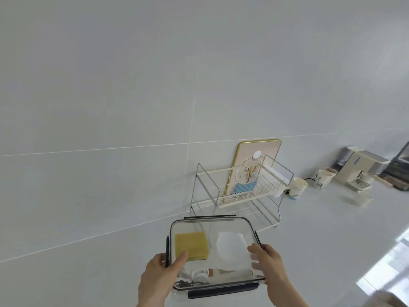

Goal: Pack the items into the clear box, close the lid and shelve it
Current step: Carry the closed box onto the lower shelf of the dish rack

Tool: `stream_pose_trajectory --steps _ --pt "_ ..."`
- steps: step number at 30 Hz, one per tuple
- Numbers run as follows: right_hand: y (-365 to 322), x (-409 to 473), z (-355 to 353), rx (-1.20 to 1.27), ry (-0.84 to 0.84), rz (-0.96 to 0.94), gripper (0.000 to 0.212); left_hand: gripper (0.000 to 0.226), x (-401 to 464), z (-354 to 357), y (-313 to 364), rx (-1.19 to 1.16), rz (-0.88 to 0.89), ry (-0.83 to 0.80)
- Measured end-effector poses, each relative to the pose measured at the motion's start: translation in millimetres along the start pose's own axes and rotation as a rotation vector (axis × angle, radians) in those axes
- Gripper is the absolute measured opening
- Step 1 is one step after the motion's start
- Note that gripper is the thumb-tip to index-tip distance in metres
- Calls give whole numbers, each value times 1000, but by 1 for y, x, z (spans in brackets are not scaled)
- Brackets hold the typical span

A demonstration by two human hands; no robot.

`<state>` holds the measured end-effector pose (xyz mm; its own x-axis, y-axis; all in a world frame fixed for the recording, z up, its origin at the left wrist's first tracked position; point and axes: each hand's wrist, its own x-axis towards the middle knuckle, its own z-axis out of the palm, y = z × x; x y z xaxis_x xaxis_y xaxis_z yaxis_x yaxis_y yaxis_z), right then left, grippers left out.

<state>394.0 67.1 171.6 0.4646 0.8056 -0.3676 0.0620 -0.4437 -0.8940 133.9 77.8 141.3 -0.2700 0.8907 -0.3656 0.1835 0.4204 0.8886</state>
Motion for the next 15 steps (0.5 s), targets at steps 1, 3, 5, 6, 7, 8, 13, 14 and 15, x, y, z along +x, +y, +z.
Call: stream_pose_trajectory --steps 1,3,5,6,7,8,13,14,15 --pt "5 8 -8 2 12 8 14 54 -3 11 0 25 -10 -7" --pt "14 26 -25 6 28 27 13 56 -6 34 0 72 -33 -19" --pt "22 47 -42 5 34 39 14 56 -8 59 2 94 -58 -30" --pt "25 59 -50 6 36 48 14 56 -9 73 4 101 -71 -34" --pt "27 72 -58 10 34 57 14 55 -9 86 5 106 -88 -37" --pt "28 86 -66 14 26 64 14 55 -9 100 8 104 -107 -35" --pt "28 160 -96 9 -6 78 13 52 5 169 27 31 -195 -21" --pt "27 175 -99 11 -12 78 14 49 9 183 30 3 -207 -9" --pt "26 189 -102 12 -21 81 16 48 14 195 34 -31 -219 6"
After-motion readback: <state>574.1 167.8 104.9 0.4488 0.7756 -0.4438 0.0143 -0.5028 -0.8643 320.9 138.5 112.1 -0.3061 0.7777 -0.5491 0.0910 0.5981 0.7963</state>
